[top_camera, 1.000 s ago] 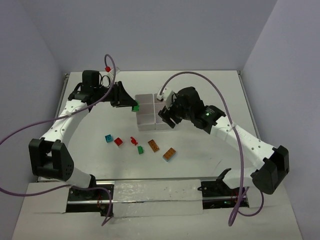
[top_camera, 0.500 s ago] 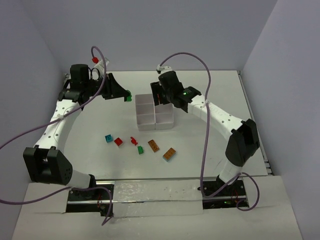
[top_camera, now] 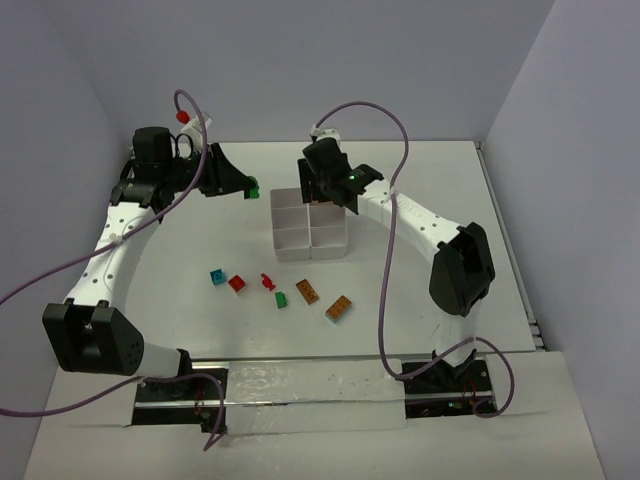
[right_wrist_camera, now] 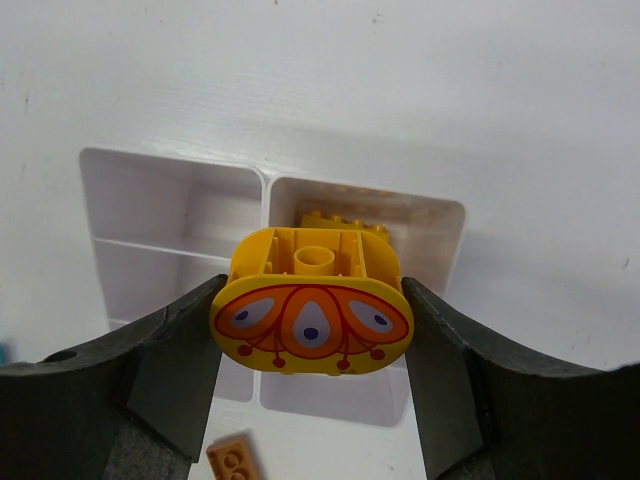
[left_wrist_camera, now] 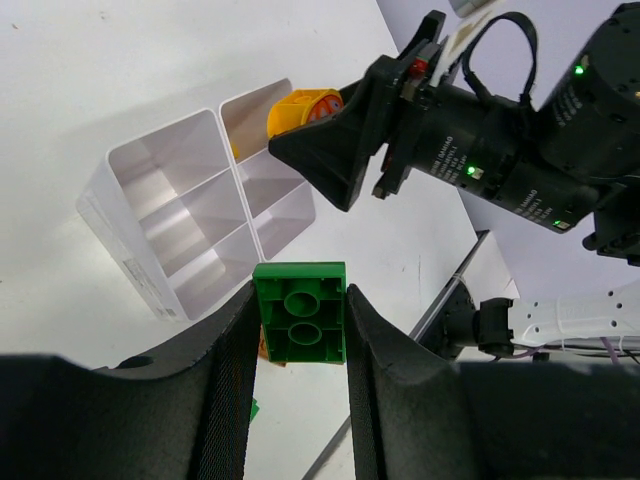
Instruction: Sort the legos into containers by color
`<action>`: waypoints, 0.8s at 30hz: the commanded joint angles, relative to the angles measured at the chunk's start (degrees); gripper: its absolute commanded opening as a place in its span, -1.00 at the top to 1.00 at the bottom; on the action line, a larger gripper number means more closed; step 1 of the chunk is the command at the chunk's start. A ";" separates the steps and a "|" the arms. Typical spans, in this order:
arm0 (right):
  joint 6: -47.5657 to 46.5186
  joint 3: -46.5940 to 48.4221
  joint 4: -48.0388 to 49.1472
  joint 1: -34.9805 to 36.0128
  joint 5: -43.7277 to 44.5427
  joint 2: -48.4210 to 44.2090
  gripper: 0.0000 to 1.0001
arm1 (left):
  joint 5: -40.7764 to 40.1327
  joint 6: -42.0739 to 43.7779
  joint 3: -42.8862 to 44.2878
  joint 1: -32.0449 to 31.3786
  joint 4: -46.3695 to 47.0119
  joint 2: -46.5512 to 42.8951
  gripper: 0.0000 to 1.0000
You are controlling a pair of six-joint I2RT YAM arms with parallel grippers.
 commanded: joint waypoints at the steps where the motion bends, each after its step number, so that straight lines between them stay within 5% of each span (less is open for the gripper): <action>1: 0.90 4.21 -2.67 -0.75 2.68 2.45 1.00 | -0.72 0.11 2.13 0.40 3.21 -1.87 1.00; 24: 1.81 7.59 -4.96 -1.95 1.95 6.21 0.55 | -1.66 0.46 2.37 0.46 2.91 -1.46 1.00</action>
